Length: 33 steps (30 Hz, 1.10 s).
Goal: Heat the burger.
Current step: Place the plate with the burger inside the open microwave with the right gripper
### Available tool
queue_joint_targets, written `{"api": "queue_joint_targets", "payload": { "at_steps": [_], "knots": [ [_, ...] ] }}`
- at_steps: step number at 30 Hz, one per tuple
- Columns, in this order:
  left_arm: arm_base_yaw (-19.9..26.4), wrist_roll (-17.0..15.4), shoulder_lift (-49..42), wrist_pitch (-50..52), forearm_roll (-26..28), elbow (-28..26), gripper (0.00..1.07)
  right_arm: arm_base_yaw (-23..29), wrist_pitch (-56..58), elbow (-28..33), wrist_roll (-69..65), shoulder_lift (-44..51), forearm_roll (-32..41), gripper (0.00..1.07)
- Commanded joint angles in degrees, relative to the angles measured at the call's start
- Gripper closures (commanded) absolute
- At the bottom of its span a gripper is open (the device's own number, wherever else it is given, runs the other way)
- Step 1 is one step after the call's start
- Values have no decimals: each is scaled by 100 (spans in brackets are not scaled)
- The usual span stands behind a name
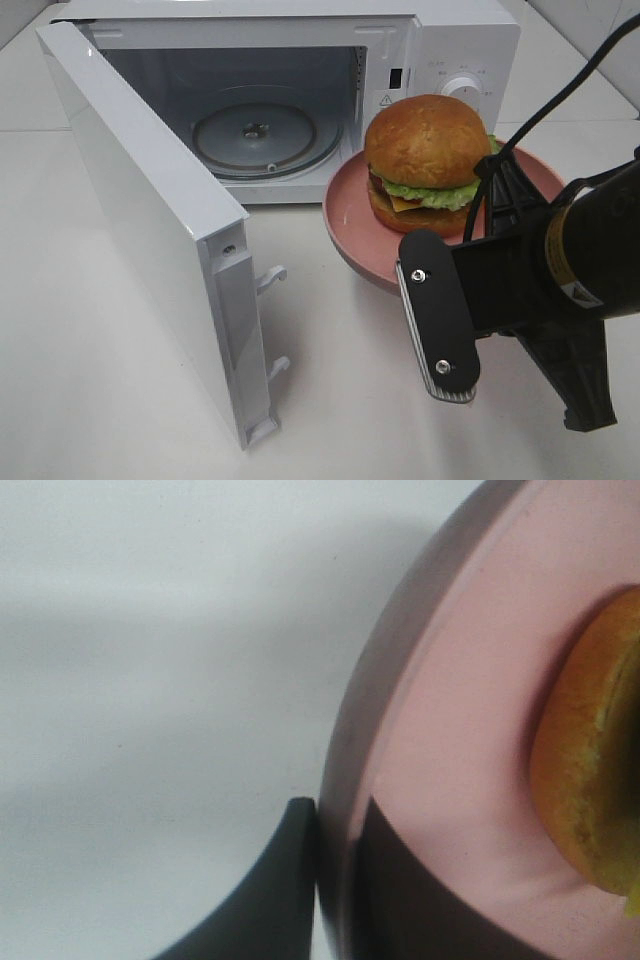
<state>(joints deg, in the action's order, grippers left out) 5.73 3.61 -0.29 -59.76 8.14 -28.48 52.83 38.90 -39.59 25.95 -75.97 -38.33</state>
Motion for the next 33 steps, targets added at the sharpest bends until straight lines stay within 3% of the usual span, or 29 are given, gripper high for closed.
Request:
{"api": "queue_joint_targets", "payload": {
  "at_steps": [1, 10, 19, 33],
  "knots": [
    [6, 0, -120, 46, 29, 11, 9, -160, -550, -29, 424, 69, -327, 106],
    [6, 0, -120, 46, 29, 11, 9, -871, -1851, -29, 1736, 69, 103, 106],
    [6, 0, -120, 46, 29, 11, 9, -1358, -2103, -29, 3770, 69, 1879, 107],
    [6, 0, -120, 46, 29, 11, 9, -1811, -2257, -29, 5598, 23, 3386, 107]
  ]
}}
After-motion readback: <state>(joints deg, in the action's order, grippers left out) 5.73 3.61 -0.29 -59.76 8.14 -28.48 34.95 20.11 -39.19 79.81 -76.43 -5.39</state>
